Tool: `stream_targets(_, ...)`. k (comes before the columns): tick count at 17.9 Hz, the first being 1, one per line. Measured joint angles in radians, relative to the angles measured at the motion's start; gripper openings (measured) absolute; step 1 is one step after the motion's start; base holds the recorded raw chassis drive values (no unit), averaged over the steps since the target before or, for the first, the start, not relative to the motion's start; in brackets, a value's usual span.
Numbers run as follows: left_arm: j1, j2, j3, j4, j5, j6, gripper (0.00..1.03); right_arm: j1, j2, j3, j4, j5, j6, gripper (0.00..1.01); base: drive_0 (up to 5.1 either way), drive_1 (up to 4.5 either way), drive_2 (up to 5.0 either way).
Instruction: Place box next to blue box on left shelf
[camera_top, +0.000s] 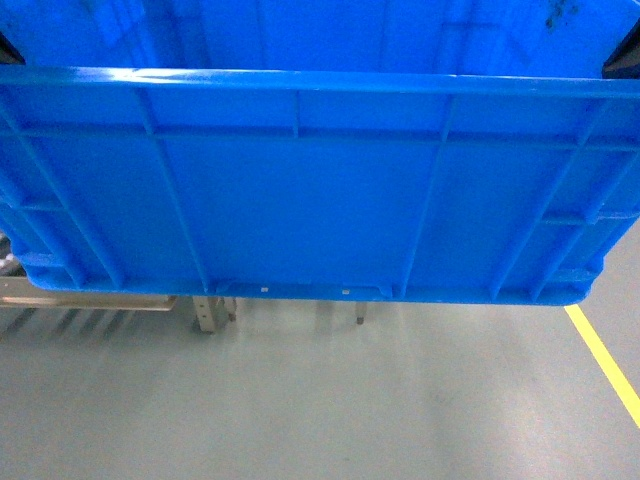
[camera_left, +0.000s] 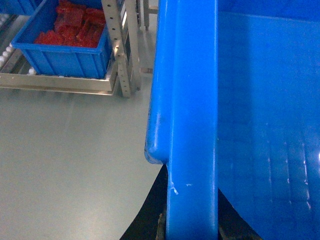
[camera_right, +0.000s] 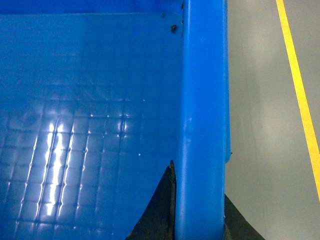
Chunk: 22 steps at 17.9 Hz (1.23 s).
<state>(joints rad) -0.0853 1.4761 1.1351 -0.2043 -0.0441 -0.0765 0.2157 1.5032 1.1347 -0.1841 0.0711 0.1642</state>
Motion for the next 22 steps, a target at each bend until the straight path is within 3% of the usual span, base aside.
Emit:
stream_targets(5, 0.0, 0.003, 0.0, 0.01, 0.001, -0.001, 0.06, 0.0, 0.001, 0.0, 0.009, 0.001, -0.001, 0.08, 0.1, 2.6, -2.5)
stream_targets(22, -0.003, 0.002, 0.0, 0.002, 0.0, -0.002, 0.06, -0.001, -0.001, 0.0, 0.001, 0.003, -0.001, 0.08, -4.8, 2.2, 2.6)
